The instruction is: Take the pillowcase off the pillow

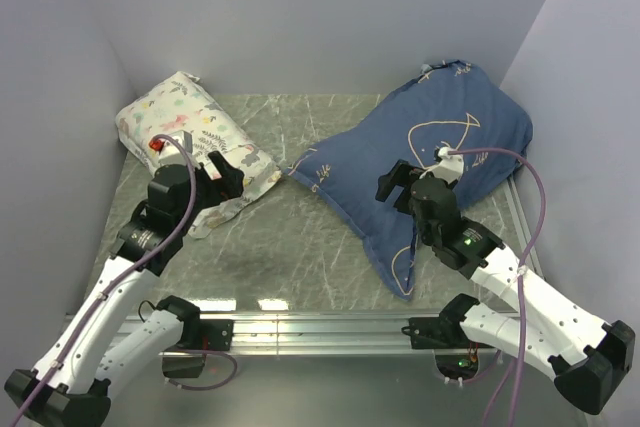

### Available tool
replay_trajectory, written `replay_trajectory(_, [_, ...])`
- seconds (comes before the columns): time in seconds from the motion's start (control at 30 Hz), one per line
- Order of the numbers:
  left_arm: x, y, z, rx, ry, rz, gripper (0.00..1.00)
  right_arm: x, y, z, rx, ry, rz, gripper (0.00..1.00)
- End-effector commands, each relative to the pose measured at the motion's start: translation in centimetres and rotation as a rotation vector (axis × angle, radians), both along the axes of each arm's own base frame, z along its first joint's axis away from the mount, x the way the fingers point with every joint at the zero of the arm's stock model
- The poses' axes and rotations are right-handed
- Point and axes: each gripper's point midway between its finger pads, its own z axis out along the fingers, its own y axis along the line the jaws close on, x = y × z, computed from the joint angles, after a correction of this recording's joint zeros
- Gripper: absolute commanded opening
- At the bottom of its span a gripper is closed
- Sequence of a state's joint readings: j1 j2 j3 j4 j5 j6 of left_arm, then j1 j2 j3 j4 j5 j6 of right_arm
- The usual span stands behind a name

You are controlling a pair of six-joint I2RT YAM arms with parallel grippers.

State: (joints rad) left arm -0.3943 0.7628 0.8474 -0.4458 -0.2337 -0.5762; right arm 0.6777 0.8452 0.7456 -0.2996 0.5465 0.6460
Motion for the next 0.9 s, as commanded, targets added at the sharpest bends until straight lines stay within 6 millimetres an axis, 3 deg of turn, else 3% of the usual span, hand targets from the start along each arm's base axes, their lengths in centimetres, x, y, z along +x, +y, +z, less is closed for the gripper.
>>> replay_trajectory(0.0, [0.5, -0.1, 1.4, 0.002, -0.027, -0.002, 0.99, 0.3, -0.2, 1.5, -0.003, -0.056, 0.003, 1.0])
replay_trajectory(0.27, [1.1, -1.2, 1.2, -0.031, 0.028, -0.016, 0.99, 0.5, 0.8, 2.0, -0.023, -0.105, 0.076, 1.0])
replay_trajectory(0.47, [1.5, -6.1, 0.2, -0.225, 0.037, -0.189, 0.99, 1.6, 0.8, 2.0, -0.055, -0.098, 0.046, 1.0])
replay_trajectory(0.67, [2.7, -10.2, -2.3, -0.295, 0.065, -0.245, 0.99, 4.0, 1.5, -0.3, -0.181, -0.02, 0.03, 1.0])
replay_trajectory(0.7, [2.9, -10.9, -2.9, -0.289, 0.081, -0.255, 0.99, 4.2, 1.7, -1.8, -0.215, 0.025, 0.034, 1.0])
replay_trajectory(0.87, [3.4, -14.4, -3.5, -0.292, 0.076, -0.302, 0.99, 3.3, 1.4, -4.1, -0.207, 0.09, 0.025, 0.99])
